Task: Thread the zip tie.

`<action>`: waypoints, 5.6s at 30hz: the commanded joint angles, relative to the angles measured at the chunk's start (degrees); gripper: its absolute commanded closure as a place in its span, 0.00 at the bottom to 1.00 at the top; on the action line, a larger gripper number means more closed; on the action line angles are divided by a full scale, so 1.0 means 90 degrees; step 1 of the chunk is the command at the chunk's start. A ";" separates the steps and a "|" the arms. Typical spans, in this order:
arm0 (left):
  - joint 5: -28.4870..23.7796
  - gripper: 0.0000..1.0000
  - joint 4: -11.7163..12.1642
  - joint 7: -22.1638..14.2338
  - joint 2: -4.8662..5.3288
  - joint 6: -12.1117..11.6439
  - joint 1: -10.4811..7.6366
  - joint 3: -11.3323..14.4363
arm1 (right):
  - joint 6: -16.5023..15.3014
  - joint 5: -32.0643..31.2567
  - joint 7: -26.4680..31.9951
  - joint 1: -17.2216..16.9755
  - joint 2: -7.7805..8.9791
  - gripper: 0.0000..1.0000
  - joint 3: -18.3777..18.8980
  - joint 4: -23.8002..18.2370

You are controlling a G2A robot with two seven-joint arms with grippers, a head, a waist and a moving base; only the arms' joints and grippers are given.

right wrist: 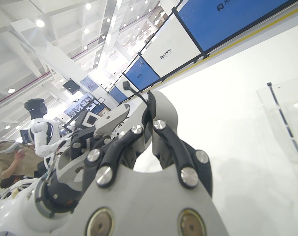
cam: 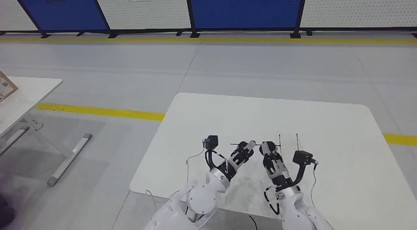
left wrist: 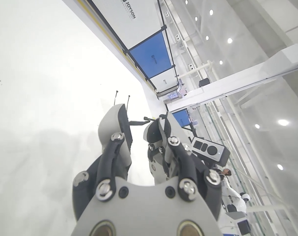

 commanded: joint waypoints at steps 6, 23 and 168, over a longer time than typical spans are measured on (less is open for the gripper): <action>-0.0010 0.98 0.0089 0.0037 -0.0029 0.0009 -0.0064 0.0033 | 0.0011 -0.0023 0.0013 0.0006 -0.0002 1.00 0.0010 -0.0006; -0.0240 1.00 0.0050 -0.0165 -0.0039 -0.0329 -0.0034 -0.0057 | -0.0057 0.0051 0.0277 0.0060 -0.0002 1.00 0.0006 0.0016; 0.0042 0.67 -0.0018 -0.0073 -0.0121 -0.0302 0.0103 -0.0088 | -0.0058 -0.0261 0.0406 -0.0055 0.0144 1.00 0.0393 -0.0292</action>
